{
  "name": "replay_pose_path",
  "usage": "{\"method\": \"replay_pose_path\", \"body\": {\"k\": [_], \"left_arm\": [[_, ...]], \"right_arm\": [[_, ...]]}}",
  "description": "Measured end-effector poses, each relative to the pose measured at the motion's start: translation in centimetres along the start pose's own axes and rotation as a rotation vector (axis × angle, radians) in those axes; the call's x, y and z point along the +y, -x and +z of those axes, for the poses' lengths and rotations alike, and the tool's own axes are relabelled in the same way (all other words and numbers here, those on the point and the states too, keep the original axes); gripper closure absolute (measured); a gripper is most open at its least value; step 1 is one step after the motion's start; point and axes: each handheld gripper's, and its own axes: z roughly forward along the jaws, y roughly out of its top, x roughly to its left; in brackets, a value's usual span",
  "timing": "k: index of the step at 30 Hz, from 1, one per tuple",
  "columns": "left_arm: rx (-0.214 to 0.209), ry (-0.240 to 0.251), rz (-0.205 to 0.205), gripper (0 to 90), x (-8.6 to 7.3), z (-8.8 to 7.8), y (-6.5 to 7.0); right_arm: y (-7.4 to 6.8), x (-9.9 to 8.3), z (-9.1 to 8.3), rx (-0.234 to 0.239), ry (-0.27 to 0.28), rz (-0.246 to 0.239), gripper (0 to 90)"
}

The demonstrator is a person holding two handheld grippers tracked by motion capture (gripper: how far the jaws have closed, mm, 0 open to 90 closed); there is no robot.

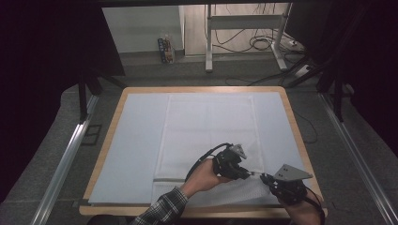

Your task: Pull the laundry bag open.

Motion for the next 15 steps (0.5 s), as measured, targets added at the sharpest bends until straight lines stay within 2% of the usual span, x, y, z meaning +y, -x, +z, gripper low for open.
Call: {"method": "replay_pose_path", "body": {"k": [6, 15], "left_arm": [[0.016, 0.000, -0.005, 81.4, -0.07, 0.25, 0.00], [-0.033, -0.015, -0.007, 82.7, -0.13, 0.18, -0.20]], "right_arm": [[-0.03, 0.09, -0.15, 0.008, 0.012, 0.005, 84.0], [0.04, 0.00, 0.03, 0.014, -0.006, 0.006, 84.0]]}}
